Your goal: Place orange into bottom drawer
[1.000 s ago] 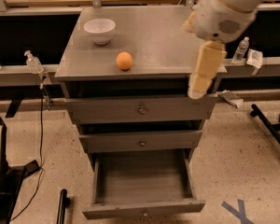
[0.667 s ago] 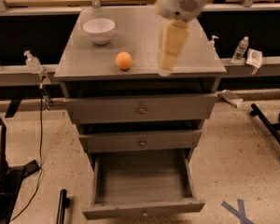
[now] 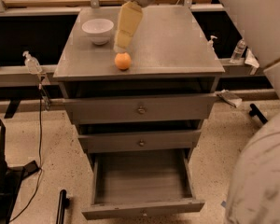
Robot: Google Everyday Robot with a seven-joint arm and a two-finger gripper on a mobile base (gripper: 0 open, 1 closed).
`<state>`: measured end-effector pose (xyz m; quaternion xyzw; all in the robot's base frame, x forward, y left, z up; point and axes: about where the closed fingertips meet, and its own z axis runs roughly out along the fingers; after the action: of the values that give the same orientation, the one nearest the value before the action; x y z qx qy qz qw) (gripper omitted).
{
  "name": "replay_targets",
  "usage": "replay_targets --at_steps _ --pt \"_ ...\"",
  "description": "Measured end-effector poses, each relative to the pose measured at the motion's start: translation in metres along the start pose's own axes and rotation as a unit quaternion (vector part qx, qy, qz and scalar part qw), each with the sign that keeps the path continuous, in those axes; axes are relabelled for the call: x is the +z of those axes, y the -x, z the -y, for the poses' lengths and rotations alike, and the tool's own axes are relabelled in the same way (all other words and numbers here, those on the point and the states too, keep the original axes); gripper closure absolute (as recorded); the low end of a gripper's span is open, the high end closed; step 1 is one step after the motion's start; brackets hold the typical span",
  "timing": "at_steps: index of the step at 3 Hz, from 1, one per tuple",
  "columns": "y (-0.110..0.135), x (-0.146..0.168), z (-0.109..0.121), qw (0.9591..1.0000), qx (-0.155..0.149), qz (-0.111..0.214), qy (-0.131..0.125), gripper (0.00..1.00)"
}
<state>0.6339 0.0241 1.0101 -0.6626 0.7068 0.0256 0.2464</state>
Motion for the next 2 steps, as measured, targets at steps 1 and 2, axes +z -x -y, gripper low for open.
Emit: replay_targets --at_steps 1,2 --pt "0.005 0.004 0.002 0.9999 0.0 0.014 0.0 0.0" --pt "-0.004 0.029 0.006 0.9998 0.003 0.017 -0.009 0.0"
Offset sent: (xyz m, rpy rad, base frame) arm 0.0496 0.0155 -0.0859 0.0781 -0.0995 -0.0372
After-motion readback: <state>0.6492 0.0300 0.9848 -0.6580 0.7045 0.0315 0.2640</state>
